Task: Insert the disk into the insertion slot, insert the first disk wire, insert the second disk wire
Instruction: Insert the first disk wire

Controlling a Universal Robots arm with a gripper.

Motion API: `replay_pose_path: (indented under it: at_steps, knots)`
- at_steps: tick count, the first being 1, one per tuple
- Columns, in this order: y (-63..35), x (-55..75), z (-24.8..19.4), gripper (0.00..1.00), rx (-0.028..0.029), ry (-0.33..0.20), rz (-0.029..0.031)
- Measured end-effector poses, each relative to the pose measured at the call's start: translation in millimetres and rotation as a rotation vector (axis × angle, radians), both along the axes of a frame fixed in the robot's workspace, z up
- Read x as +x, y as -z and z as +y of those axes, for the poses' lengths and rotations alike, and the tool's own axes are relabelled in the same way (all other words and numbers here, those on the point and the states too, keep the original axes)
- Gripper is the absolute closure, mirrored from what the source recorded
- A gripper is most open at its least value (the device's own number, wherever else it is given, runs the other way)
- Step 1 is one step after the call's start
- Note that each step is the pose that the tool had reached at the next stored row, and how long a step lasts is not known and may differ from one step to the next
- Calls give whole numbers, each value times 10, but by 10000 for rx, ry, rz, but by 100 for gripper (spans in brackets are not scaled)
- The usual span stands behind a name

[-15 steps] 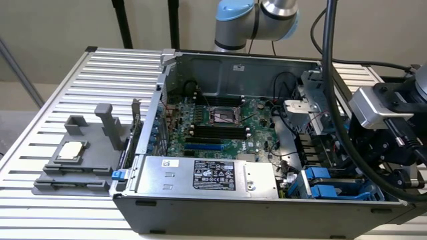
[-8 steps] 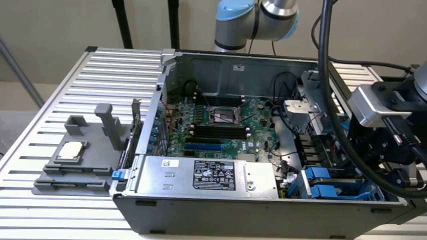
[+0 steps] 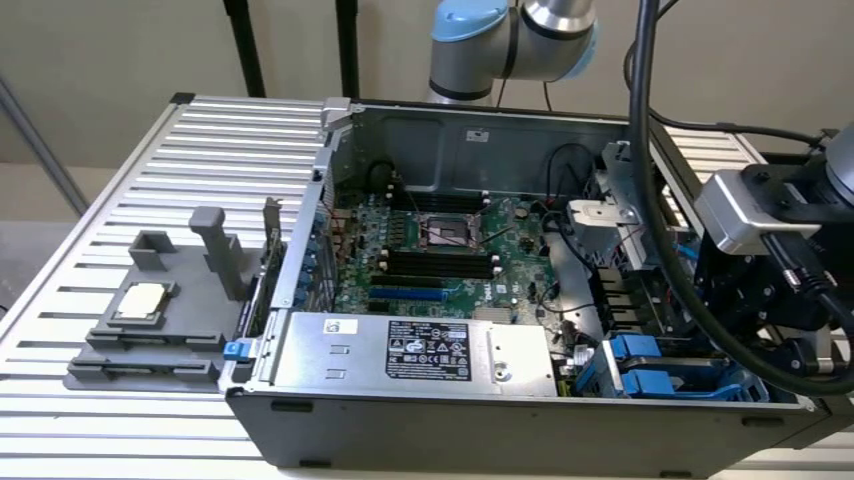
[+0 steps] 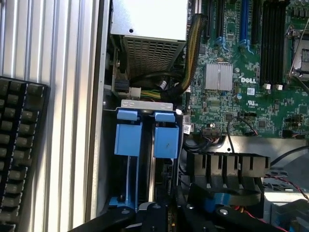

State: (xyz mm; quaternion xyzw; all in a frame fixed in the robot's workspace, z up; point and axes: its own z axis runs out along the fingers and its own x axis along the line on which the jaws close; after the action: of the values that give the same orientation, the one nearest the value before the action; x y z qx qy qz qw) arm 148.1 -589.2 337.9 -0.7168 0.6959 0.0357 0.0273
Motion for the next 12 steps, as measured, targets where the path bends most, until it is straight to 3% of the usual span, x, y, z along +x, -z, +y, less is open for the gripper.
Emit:
replay_pose_path:
  at_steps: [12]
  knots:
    - [39, -7, 2, 83, -74, 8, -12]
